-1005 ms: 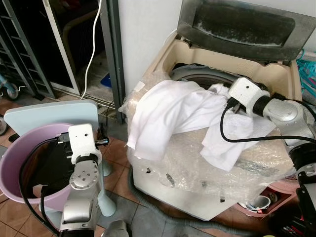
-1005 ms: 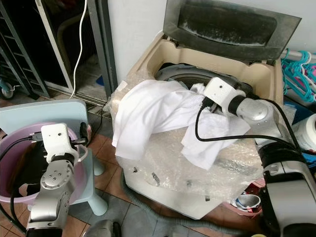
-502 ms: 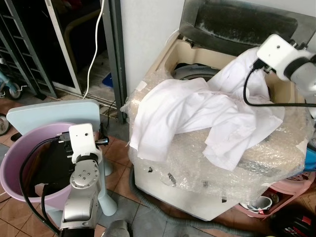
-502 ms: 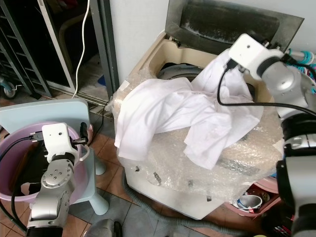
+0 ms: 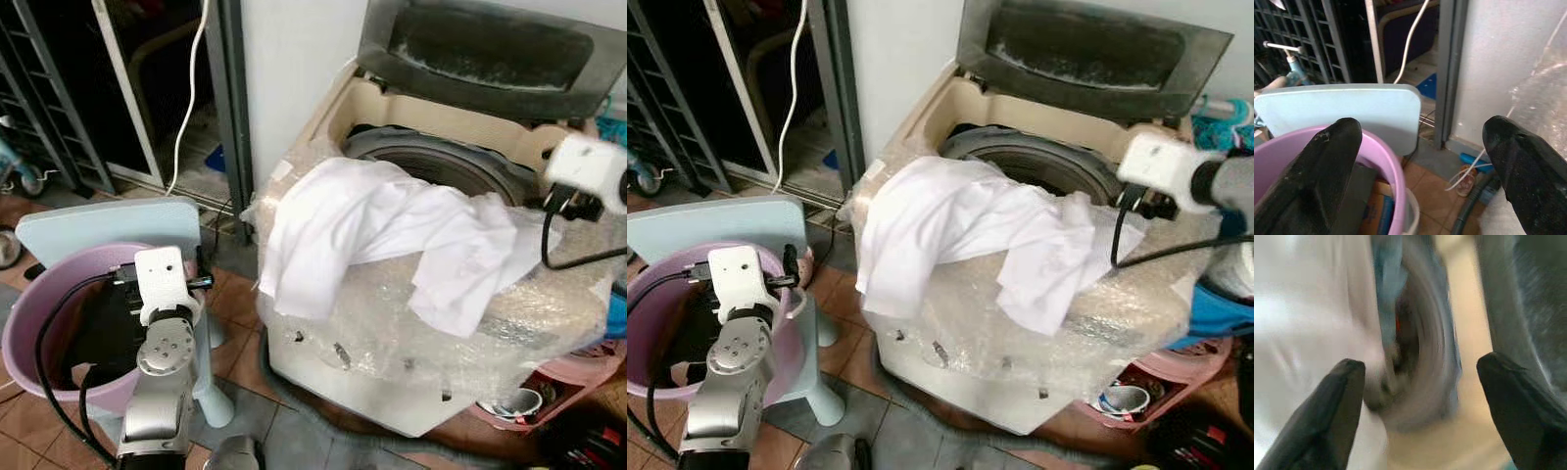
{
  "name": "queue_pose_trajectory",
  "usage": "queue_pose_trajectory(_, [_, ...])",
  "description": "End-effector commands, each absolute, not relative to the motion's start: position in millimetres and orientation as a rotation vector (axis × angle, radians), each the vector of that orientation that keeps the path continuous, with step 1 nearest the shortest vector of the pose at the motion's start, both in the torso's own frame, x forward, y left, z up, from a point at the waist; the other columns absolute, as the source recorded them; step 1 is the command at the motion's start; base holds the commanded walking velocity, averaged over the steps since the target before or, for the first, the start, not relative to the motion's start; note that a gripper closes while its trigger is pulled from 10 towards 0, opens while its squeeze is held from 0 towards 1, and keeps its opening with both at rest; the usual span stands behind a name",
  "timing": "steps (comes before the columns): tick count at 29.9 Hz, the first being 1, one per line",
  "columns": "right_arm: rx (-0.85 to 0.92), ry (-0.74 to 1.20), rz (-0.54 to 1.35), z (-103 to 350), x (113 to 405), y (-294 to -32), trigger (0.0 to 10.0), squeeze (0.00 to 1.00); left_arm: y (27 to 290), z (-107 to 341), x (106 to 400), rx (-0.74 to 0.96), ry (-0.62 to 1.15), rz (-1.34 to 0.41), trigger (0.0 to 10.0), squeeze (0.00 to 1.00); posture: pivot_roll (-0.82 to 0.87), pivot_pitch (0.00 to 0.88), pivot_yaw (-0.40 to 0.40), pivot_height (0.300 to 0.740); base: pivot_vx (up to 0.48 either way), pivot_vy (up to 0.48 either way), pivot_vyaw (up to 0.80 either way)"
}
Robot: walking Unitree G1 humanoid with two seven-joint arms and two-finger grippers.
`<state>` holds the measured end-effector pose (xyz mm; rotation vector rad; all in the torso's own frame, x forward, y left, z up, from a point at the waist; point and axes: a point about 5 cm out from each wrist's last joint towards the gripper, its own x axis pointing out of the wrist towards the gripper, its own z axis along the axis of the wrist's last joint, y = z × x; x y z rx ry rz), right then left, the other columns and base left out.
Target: Clothes washing
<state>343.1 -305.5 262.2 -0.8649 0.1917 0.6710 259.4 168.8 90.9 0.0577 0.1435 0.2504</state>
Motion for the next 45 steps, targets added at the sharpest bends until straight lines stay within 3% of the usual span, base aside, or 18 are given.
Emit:
queue_pose_trajectory(1, [-0.764, 0.09, 0.75, 276.7, 344.2, -290.3, 10.0, 1.0, 166.4, 90.6, 260.6, 0.062, 0.152, 0.237, 10.0, 0.0, -0.01, 0.0, -0.027, 0.74, 0.0, 0.0, 0.0])
queue_pose_trajectory(4, [-0.528, -0.002, 0.964, 255.9, 341.4, -240.3, 10.0, 1.0, 164.1, 91.7, 262.2, 0.061, 0.149, 0.23, 10.0, 0.0, -0.01, 0.0, -0.025, 0.74, 0.0, 0.0, 0.0])
queue_pose_trajectory(5, [-0.509, 0.003, 0.982, 246.3, 341.3, -231.4, 10.0, 0.83, 164.0, 91.9, 262.2, 0.061, 0.149, 0.23, 10.0, 0.0, 0.0, 0.0, -0.026, 0.74, 0.0, 0.0, 0.0])
queue_pose_trajectory(6, [-0.5, 0.008, 0.993, 240.4, 341.1, -226.1, 10.0, 0.83, 164.0, 92.0, 262.3, 0.061, 0.149, 0.229, 10.0, 0.0, 0.0, 0.0, -0.026, 0.74, 0.0, 0.0, 0.0])
queue_pose_trajectory(7, [-0.5, 0.029, 1.003, 218.6, 341.9, -208.1, 10.0, 0.13, 164.4, 92.1, 262.2, 0.061, 0.148, 0.23, 10.0, 0.0, 0.0, 0.0, -0.026, 0.74, 0.0, 0.0, 0.0])
queue_pose_trajectory(8, [-0.509, 0.045, 0.989, 198.3, 343.4, -192.6, 10.0, 0.0, 164.9, 92.2, 261.8, 0.062, 0.149, 0.231, 10.0, 0.0, 0.01, 0.0, -0.027, 0.74, 0.0, 0.0, 0.0])
queue_pose_trajectory(11, [-0.529, 0.048, 0.931, 177.1, 346.9, -176.2, 10.0, 0.0, 165.6, 92.5, 261.2, 0.064, 0.149, 0.233, 10.0, 0.0, 0.01, 0.0, -0.029, 0.74, 0.0, 0.0, 0.0])
queue_pose_trajectory(12, [-0.516, 0.046, 0.886, 172.0, 350.2, -171.4, 6.0, 0.0, 165.9, 92.6, 261.0, 0.064, 0.148, 0.234, 10.0, 0.0, 0.02, 0.0, -0.03, 0.74, 0.0, 0.0, 0.0])
queue_pose_trajectory(13, [-0.5, 0.051, 0.856, 169.6, 350.8, -167.7, 6.0, 0.0, 166.1, 92.8, 260.9, 0.065, 0.148, 0.235, 10.0, 0.0, 0.02, 0.0, -0.031, 0.74, 0.0, 0.0, 0.0])
queue_pose_trajectory(14, [-0.532, 0.04, 0.772, 166.1, 354.1, -162.3, 0.0, 0.0, 167.0, 93.2, 260.1, 0.065, 0.147, 0.241, 10.0, 0.0, 0.03, 0.0, -0.032, 0.74, 0.0, 0.0, 0.0])
queue_pose_trajectory(23, [-0.541, 0.107, 0.486, 159.9, 368.9, -171.1, 0.0, 0.0, 166.4, 92.1, 258.8, 0.063, 0.151, 0.243, 10.0, 0.0, 0.02, 0.0, -0.038, 0.74, 0.0, 0.0, 0.0])
queue_pose_trajectory(34, [-0.211, 0.207, 0.151, 157.6, 383.7, -198.1, 0.0, 0.0, 164.9, 91.8, 258.9, 0.06, 0.152, 0.24, 10.0, 0.0, 0.02, 0.0, -0.037, 0.74, 0.0, 0.0, 0.0])
queue_pose_trajectory(36, [-0.074, 0.148, -0.034, 177.7, 392.7, -218.4, 0.0, 0.0, 164.8, 92.1, 259.4, 0.061, 0.15, 0.24, 10.0, 0.0, 0.02, 0.0, -0.04, 0.74, 0.0, 0.0, 0.0])
queue_pose_trajectory(44, [-0.053, -0.027, -0.242, 220.4, 396.6, -249.2, 0.0, 0.0, 166.3, 92.6, 259.1, 0.063, 0.147, 0.248, 10.0, 0.0, 0.03, 0.0, -0.043, 0.74, 0.0, 0.0, 0.0])
queue_pose_trajectory(45, [-0.088, -0.022, -0.164, 220.8, 398.2, -243.0, 1.3, 0.0, 166.2, 92.7, 259.0, 0.063, 0.147, 0.248, 10.0, 0.0, 0.03, 0.0, -0.044, 0.74, 0.0, 0.0, 0.0])
